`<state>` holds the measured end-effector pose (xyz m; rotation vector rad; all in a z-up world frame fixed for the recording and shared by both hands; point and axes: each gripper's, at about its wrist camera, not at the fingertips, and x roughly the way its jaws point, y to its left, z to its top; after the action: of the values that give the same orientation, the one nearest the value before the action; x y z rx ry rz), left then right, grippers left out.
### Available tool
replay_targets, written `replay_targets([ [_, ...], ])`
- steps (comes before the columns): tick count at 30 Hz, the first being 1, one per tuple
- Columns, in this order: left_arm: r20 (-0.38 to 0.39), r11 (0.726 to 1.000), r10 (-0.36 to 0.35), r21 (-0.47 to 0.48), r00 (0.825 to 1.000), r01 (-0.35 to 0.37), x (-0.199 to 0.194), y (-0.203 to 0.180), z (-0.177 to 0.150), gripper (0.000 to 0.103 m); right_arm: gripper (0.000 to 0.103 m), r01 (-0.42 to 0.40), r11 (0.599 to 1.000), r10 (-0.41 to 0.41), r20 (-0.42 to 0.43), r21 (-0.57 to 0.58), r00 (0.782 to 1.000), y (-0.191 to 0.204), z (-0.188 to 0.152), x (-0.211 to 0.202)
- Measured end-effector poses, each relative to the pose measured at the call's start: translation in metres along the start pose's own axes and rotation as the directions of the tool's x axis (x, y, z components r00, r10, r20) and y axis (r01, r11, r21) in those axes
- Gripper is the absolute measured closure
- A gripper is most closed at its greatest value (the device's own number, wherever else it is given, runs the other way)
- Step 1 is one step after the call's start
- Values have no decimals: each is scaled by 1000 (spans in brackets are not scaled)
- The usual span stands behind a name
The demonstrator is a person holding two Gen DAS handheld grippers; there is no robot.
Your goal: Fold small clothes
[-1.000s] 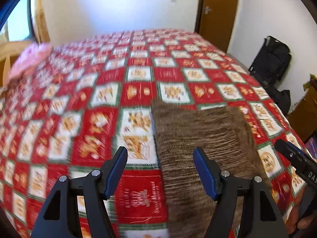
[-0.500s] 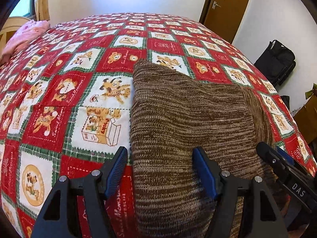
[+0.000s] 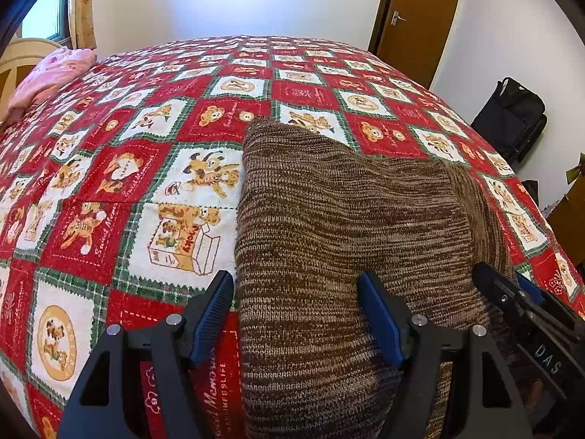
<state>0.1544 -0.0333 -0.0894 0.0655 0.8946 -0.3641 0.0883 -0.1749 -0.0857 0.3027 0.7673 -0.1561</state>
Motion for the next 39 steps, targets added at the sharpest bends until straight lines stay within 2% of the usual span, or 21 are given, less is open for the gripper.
replay_targets([
  [4, -1, 1000, -2, -3, 1000, 2, 0, 0, -1, 31, 48, 13, 1000, -13, 2, -11, 1000, 2, 0, 1],
  [6, -2, 1000, -1, -1, 1000, 1, 0, 1, 0, 31, 41, -5, 1000, 5, -8, 30, 1000, -5, 0, 3],
  [10, -2, 1000, 1, -2, 1000, -1, -1, -1, 0, 31, 36, -73, 993, 75, -18, 96, 997, -16, 2, 6],
  [13, 2, 1000, 0, 0, 1000, 0, 0, -2, 0, 32, 27, -78, 993, 80, -24, 83, 996, -10, 3, 9],
  [14, 4, 1000, -5, 3, 1000, 5, -1, -2, 0, 35, 27, -61, 996, 63, -27, 61, 998, -6, 3, 9],
  [15, 6, 1000, -15, 6, 1000, 15, -1, -2, 0, 41, 34, -51, 997, 53, -23, 53, 998, -4, 2, 9],
  [16, 9, 1000, -23, 11, 1000, 23, -1, -3, -1, 42, 45, -55, 998, 56, -18, 44, 998, -2, 2, 8],
  [18, 16, 1000, -21, 16, 1000, 21, -2, -6, -1, 47, 58, -76, 997, 76, -10, 25, 997, 3, 1, 7],
  [21, 23, 999, -35, 9, 999, 35, -2, -6, -1, 55, 69, -56, 998, 56, 11, -12, 998, 9, 0, 4],
  [24, 35, 1000, -24, 18, 999, 23, -5, -9, -2, 65, 72, -17, 999, 18, 30, -46, 999, 16, -1, 1],
  [29, 53, 998, 16, 65, 998, -19, -8, -17, -2, 75, 75, 37, 996, -33, 57, -85, 998, 24, -2, -1],
  [39, 57, 998, 17, 67, 998, -21, -8, -16, -3, 76, 75, 46, 995, -41, 63, -84, 997, 24, -3, -2],
])
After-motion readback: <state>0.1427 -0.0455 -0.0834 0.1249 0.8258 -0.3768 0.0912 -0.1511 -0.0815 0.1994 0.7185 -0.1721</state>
